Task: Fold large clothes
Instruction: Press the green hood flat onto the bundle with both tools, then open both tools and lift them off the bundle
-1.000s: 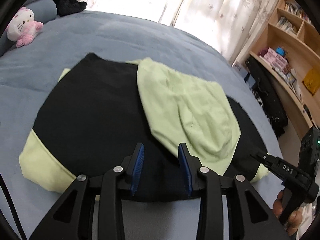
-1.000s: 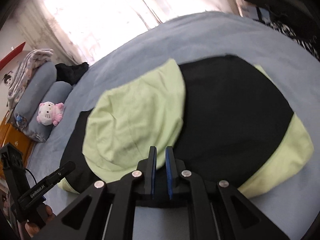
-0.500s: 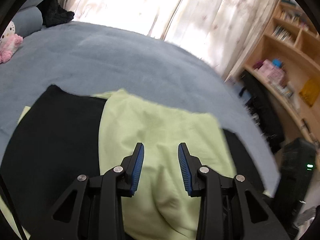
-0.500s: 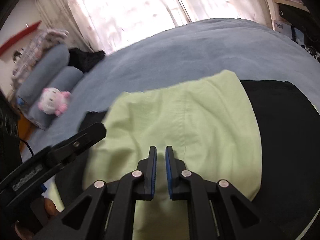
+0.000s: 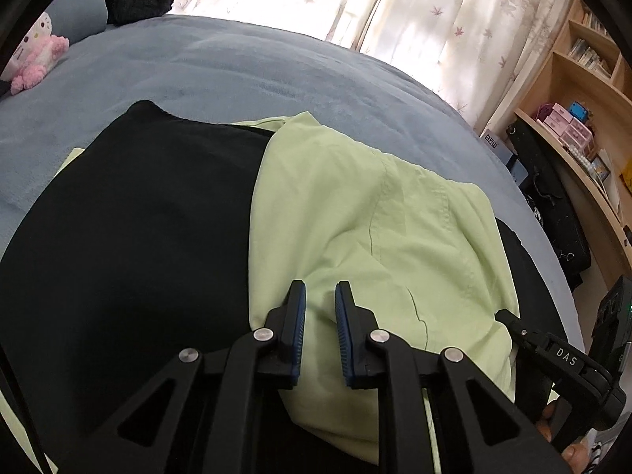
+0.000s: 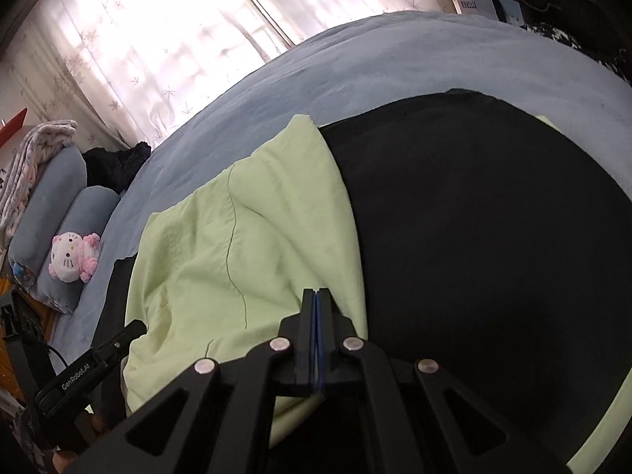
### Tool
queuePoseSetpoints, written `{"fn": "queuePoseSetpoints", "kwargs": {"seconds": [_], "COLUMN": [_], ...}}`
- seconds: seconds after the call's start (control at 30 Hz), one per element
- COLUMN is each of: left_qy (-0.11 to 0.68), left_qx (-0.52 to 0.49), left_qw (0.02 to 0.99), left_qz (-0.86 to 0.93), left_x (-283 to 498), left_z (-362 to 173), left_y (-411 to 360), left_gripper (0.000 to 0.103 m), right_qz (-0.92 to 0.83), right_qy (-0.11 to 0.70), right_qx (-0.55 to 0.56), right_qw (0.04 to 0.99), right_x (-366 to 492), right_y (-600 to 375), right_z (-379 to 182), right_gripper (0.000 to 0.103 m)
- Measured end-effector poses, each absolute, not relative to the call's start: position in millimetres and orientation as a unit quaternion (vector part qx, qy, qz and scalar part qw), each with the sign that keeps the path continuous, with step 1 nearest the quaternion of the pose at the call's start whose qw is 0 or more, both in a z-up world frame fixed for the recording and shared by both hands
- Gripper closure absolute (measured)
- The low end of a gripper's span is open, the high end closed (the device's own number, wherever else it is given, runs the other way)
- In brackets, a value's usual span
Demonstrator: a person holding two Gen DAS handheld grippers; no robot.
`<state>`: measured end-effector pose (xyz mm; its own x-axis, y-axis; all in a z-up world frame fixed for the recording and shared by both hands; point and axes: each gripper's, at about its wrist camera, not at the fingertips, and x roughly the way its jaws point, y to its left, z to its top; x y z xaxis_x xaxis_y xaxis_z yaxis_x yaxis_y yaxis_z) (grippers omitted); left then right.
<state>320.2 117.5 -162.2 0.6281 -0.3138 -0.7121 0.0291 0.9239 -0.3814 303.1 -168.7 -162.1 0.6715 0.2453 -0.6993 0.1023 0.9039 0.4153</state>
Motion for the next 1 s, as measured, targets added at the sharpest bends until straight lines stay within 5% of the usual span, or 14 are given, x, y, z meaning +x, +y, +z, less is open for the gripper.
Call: {"fn": "queuePoseSetpoints", "kwargs": {"seconds": [0.33,0.67,1.0], "left_qy": [0.401,0.414,0.409], "left_qx": [-0.179,-0.171,-0.142], "left_qw": [0.893,0.891,0.899], "left_qz": [-0.098,-0.072,-0.067], "left_x": [310.7,276.5,198.1], "left_z": [-161.9,-125.2,-68.8], "left_y": [120.3,122.3,138.5], "left_gripper": [0.088,0.059,0.057], "right_qz": [0.038,0.069,0.084], "right_qy": [0.399,0.385,0.393], "right_qx": [0.218,0.258,0.222], "right_qw": [0.89,0.883,0.888], "right_x": [297.9,266.8,190.7], "right_y": [-165.0,-163.4,-142.9], "right_z": [-158.2,-118.1,-72.0], "right_gripper": [0.101,0.101,0.101]}}
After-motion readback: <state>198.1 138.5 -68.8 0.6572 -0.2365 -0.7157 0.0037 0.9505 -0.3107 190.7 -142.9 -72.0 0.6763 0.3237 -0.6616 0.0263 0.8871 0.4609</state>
